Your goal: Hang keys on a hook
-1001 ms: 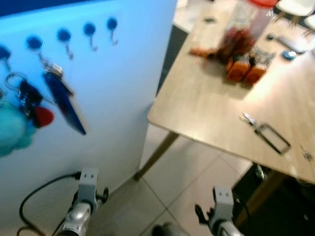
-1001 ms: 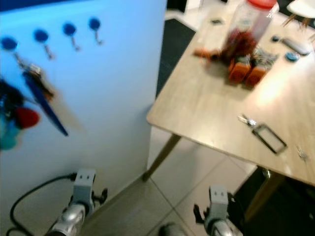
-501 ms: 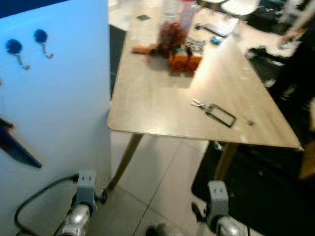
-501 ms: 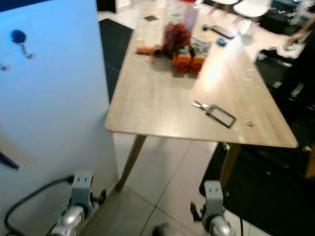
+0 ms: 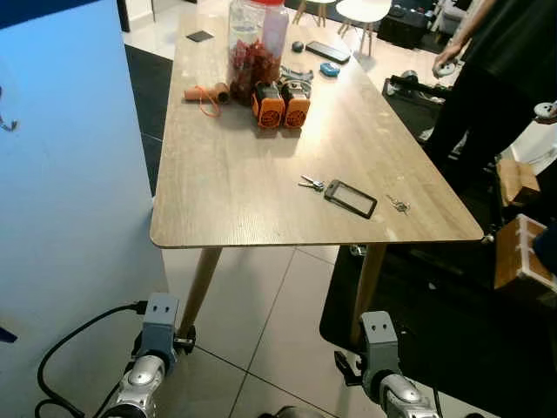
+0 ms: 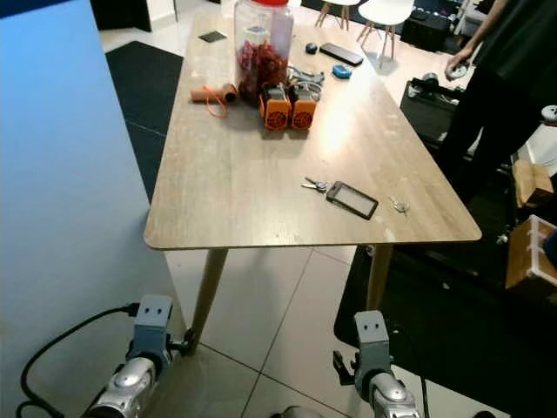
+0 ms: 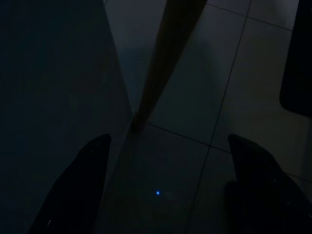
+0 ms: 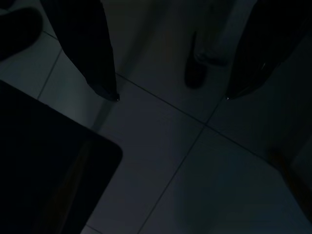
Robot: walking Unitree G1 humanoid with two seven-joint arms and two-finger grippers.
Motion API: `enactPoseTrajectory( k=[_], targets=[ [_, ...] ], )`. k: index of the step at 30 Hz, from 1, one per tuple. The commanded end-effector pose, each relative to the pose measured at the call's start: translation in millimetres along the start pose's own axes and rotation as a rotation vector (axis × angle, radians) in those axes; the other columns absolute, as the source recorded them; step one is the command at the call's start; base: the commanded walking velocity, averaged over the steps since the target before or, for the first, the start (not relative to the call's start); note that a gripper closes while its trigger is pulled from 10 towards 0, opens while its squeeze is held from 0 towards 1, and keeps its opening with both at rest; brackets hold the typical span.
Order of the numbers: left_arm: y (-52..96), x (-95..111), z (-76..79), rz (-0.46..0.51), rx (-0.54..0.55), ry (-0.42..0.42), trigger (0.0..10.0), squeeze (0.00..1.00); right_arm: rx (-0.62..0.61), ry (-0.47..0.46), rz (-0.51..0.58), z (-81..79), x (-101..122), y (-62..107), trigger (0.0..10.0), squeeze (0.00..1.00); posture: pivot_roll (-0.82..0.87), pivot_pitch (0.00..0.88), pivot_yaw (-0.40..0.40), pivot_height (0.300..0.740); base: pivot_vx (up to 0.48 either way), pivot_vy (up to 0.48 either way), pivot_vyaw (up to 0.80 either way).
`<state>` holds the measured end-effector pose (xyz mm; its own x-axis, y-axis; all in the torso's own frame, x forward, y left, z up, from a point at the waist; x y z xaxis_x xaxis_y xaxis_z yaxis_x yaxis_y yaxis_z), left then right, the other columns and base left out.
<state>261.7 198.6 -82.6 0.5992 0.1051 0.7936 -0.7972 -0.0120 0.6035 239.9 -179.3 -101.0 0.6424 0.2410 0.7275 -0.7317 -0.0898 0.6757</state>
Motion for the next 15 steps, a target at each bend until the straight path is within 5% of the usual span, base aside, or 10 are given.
enactPoseTrajectory(
  k=[1, 15],
  targets=[
    [-0.6, -3, 8.0, -0.018, -0.034, -0.036, 10.0, 0.00, -0.013, -0.008, -0.026, 1.1, -10, 3.1, 10.0, 0.00, 0.05, 0.013, -0.077, 0.740, 0.000, 0.000, 0.00],
    [-6.9, 11, 12.8, -0.030, -0.100, -0.108, 10.0, 0.00, -0.076, -0.128, -0.054, -6.6, -26, 8.3, 10.0, 0.00, 0.06, 0.000, 0.025, 0.740, 0.000, 0.000, 0.00]
  ],
)
Point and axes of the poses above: a point about 5 cm out from each wrist's last joint towards the gripper, its own y axis pointing back from the gripper into the wrist, its own x axis along the axis of the wrist's last joint, z = x × y, the point moved 5 cm from there along -y, pointing out of the wrist towards the gripper, and after that the axes turned 12 degrees about y, right-handed, at the moved point
